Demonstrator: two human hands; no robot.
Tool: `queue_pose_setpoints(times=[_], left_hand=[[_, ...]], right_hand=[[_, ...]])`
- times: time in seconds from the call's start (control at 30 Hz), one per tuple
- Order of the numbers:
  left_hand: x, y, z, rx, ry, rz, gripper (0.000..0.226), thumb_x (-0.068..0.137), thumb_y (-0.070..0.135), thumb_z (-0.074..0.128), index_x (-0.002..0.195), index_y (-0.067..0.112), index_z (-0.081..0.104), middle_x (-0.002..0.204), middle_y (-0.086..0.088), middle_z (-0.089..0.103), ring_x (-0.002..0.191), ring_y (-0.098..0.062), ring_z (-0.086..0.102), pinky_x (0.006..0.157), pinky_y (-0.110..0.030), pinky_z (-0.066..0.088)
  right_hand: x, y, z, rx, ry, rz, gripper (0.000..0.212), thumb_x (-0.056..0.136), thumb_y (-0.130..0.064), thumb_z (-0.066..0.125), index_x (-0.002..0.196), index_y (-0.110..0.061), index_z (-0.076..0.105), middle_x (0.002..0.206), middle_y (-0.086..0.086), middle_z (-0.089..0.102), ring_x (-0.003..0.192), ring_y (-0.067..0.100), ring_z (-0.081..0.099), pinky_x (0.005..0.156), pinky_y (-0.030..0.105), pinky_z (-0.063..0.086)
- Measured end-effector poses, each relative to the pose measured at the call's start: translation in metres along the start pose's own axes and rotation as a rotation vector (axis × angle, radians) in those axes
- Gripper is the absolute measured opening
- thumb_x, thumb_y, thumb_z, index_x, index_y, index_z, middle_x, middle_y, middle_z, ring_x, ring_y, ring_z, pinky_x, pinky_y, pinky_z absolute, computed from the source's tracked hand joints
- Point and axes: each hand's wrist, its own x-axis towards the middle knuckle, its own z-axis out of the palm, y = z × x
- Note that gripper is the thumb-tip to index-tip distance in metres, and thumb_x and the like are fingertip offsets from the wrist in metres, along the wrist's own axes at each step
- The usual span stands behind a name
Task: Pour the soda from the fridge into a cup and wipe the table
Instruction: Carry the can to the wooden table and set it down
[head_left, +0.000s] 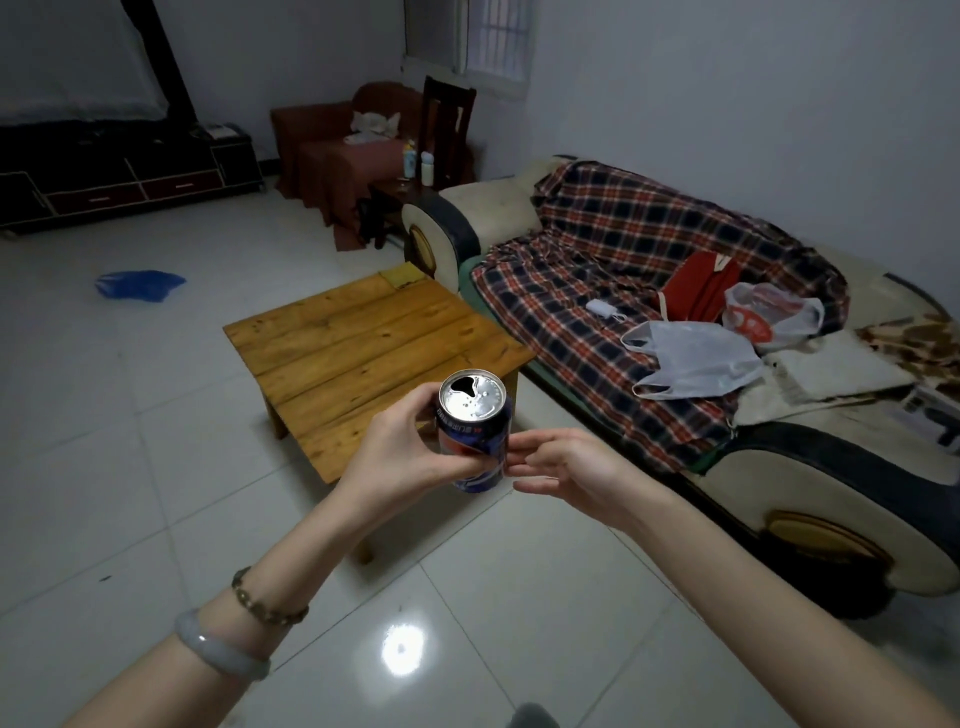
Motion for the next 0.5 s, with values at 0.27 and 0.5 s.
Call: queue_pose_setpoints(times=[0.27,0.5], left_hand=[[0.120,-0.047,0.005,0.054,0.074,-0.066,0.071,0.055,0.036,0.087,0.117,0.032,0.054,0.111,0.022,0.061,0.104,0.005,0.055,0.082,-0.013,0.047],[0.237,-0.080,0.006,0.083,0.195,-0.169,0.071,0.053,0.037,0.088,0.113,0.041,0.049,0.107,0.030,0.056,0.106,0.013,0.050,0.086,-0.013,0.044]], right_hand=[[0.136,-0.049,-0.057,-0.094,-0.116,0.043,0.037,0.087,0.005,0.039,0.116,-0.005,0.060,0.110,0.012,0.068,0.103,0.023,0.064,0.096,0.039,0.048],[0.262,-0.113,-0.112,-0.130,-0.236,0.083,0.034,0.088,0.005,0.040,0.114,-0.005,0.060,0.104,0.011,0.069,0.092,0.018,0.066,0.088,0.035,0.051]])
